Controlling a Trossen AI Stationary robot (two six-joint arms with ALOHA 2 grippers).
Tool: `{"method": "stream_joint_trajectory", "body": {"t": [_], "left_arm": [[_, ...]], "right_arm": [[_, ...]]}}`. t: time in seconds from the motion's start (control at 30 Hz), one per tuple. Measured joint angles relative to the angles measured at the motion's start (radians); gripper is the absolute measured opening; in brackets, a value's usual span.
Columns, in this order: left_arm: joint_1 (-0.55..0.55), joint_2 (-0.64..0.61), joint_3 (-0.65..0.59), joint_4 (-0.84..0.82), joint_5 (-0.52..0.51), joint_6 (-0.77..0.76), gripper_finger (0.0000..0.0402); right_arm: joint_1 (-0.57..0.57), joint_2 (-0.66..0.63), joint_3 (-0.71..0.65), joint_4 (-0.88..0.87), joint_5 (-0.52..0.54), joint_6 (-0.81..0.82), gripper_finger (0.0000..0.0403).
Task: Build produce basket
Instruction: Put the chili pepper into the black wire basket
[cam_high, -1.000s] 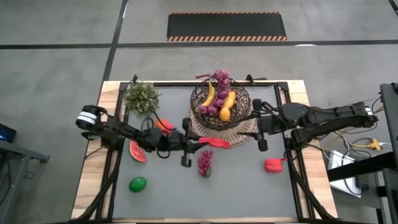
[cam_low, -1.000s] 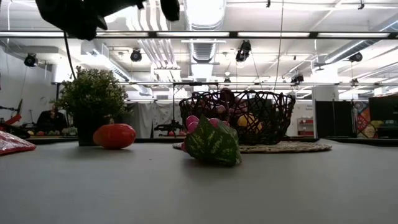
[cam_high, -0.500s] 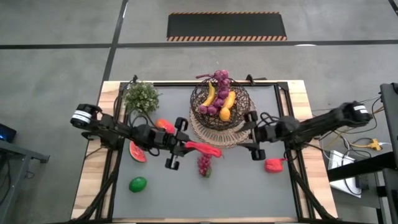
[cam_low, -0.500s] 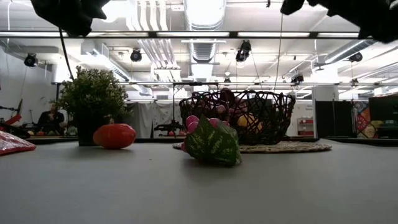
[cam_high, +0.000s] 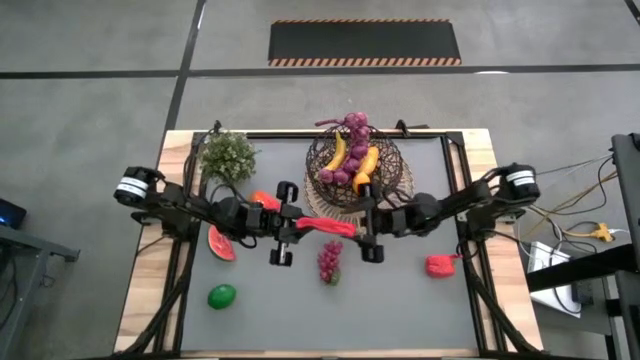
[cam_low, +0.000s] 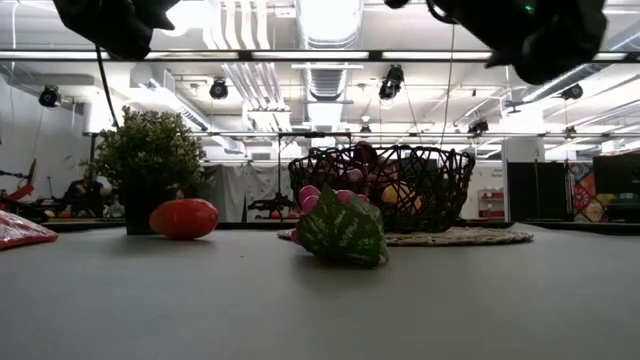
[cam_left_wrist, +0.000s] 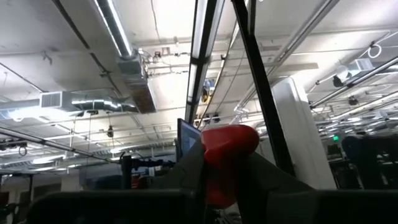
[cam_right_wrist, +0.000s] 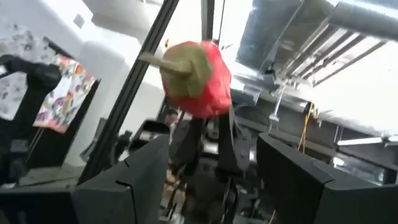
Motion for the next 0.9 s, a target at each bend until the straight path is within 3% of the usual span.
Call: {"method": "stream_joint_trajectory", "body": {"t": [0.3, 0.47, 0.57, 0.77, 0.9], "left_arm": [[0.006, 0.0, -0.018, 0.002, -0.005, 0.0, 0.0036], [0.013, 0.0, -0.024, -0.003, -0.012, 0.0, 0.0036], [0.017, 0.0, -0.025, -0.007, -0.018, 0.0, 0.0036], [0.018, -0.001, -0.025, -0.023, -0.02, 0.003, 0.0036], [0.017, -0.002, -0.025, -0.044, -0.017, -0.004, 0.0048]], "right_arm": [[0.001, 0.015, 0.092, 0.0, -0.096, 0.02, 0.0221], [0.0, 0.002, 0.092, -0.001, -0.097, 0.041, 0.0213], [0.0, 0.001, 0.093, -0.001, -0.089, 0.043, 0.0188], [0.0, 0.0, 0.091, 0.0, -0.056, 0.041, 0.0089], [0.0, -0.001, 0.088, -0.019, -0.059, 0.036, 0.0084]]}}
